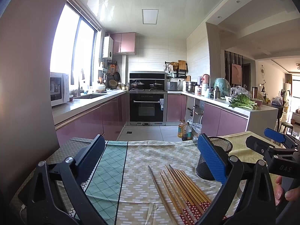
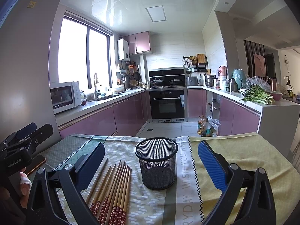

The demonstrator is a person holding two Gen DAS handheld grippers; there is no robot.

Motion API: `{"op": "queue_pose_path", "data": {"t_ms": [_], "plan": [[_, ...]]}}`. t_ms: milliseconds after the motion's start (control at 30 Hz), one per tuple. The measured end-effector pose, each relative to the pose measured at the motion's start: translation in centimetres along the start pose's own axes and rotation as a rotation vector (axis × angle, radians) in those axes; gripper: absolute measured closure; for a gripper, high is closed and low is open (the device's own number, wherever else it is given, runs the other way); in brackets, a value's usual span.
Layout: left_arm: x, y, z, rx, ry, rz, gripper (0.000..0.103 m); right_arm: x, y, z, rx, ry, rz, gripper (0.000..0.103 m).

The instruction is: Organize utensils

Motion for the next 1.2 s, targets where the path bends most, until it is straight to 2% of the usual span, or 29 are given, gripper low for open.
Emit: {"op": "queue_pose_path", "data": {"t_ms": [1200], "plan": [[0.52, -0.76, -0.34, 0.010, -0.005, 0.022, 0.006, 0.78, -0.79, -0.39, -0.003, -0.033, 0.017, 0.007]]}}
Point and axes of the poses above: each gripper's, at about its wrist camera, not at the fingertips, and y roughly against the way its jaws point, z to its left, x to its underside, the point moved 7 cm from there along -y, roughly the way its jaws point, and after that the axes turned 1 degree about -y, right-handed, at the moved point
